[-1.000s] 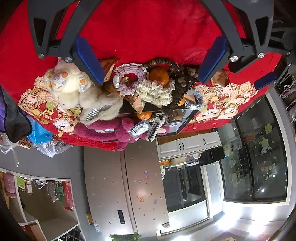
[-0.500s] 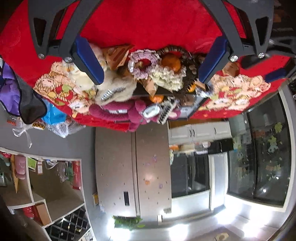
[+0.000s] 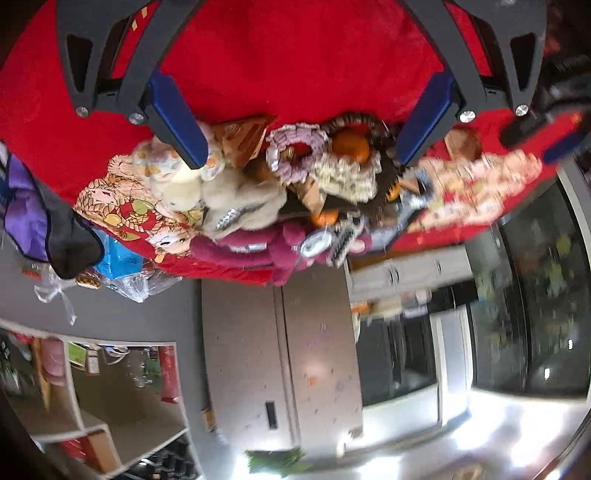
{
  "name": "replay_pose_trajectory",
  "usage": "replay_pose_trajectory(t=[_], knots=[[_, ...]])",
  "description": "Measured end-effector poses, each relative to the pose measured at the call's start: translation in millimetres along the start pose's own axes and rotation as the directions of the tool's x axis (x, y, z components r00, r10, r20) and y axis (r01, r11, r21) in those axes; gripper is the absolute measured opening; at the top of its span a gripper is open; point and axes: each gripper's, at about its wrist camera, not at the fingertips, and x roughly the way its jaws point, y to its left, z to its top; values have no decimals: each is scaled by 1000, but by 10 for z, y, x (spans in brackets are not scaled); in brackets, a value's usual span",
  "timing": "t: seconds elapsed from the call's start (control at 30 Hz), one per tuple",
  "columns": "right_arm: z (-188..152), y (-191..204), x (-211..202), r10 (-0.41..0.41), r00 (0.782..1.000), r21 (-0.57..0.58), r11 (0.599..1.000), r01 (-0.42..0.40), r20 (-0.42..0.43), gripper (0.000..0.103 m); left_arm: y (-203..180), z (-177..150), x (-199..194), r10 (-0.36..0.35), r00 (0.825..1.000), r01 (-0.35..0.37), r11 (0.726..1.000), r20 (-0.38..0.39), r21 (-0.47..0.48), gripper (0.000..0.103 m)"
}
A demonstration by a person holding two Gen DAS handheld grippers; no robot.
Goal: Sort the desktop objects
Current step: 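Move the left gripper toward the tan paper triangle packet on the blanket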
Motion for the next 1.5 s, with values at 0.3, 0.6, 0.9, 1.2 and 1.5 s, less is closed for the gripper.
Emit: replay_pose_trajectory(t=[0.3,0.6,0.9,1.2,1.5], knots=[[29,33,84,93,994,-11,996,-94,-60,103,87,-20,55,-12,998,8,998,-60,-62,103],[69,221,179,96,994,-74,992,-100,-58,103,170,52,284,-39,992,30,997,-124,-74,103],[224,198,516,133,990,30,991,-132,-51,103,263,238,640,13,987,-19,999,-163,-35,103],[249,344,904,97,985,-23,995,-102,-141,100,355,212,823,37,974,-56,995,-223,-78,103],[219,306,1023,65,979,3,998,-65,-193,100,347,174,967,36,951,-58,996,-308,-63,103]])
